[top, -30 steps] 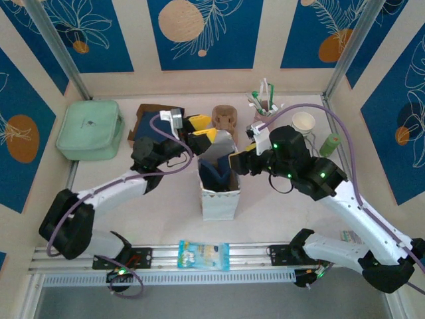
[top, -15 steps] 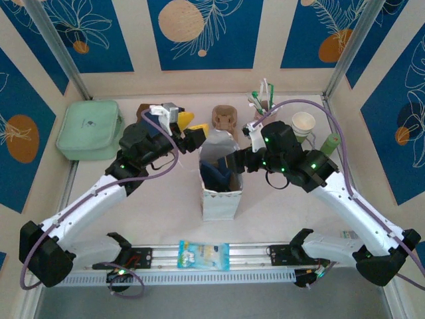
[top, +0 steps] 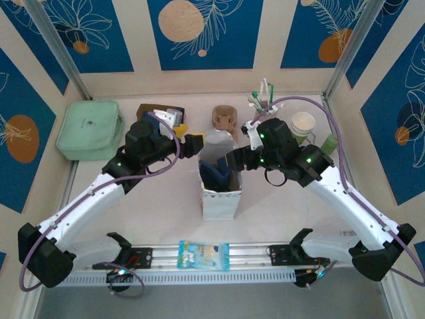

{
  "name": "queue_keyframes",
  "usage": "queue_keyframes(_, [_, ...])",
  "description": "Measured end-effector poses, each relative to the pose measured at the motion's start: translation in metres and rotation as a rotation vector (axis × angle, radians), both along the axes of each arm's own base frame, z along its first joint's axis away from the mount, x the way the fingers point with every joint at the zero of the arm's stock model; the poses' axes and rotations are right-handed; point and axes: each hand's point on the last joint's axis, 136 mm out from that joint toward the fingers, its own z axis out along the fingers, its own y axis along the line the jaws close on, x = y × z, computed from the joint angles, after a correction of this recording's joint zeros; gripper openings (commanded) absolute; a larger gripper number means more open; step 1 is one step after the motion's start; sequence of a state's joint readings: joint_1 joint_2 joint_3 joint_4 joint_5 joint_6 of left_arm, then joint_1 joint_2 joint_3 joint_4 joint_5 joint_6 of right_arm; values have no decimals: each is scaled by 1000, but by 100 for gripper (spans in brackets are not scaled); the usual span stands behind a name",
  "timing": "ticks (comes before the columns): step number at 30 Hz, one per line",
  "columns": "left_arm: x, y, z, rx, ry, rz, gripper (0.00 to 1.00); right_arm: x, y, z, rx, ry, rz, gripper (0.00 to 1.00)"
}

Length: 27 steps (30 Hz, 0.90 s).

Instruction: Pack the takeout coffee

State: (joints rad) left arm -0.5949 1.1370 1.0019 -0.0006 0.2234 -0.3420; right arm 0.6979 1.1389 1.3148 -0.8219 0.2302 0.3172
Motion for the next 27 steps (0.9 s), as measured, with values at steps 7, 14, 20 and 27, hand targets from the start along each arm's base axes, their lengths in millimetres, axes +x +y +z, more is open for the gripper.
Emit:
queue_keyframes(7, [-2,2,-12,32,47,2,85,14,0,5,-64,-14,-20,73])
queue_keyframes(14, [-5,4,-25,48,109,2,85,15,-1,-12,-126,42,-17,54])
queue_keyframes(20, [-8,3,-31,34,150,-3,85,13,-3,-17,-140,59,-17,42])
queue_keyframes(27, [-8,1,-43,35,195,-6,78,13,-3,-17,-139,60,-18,27])
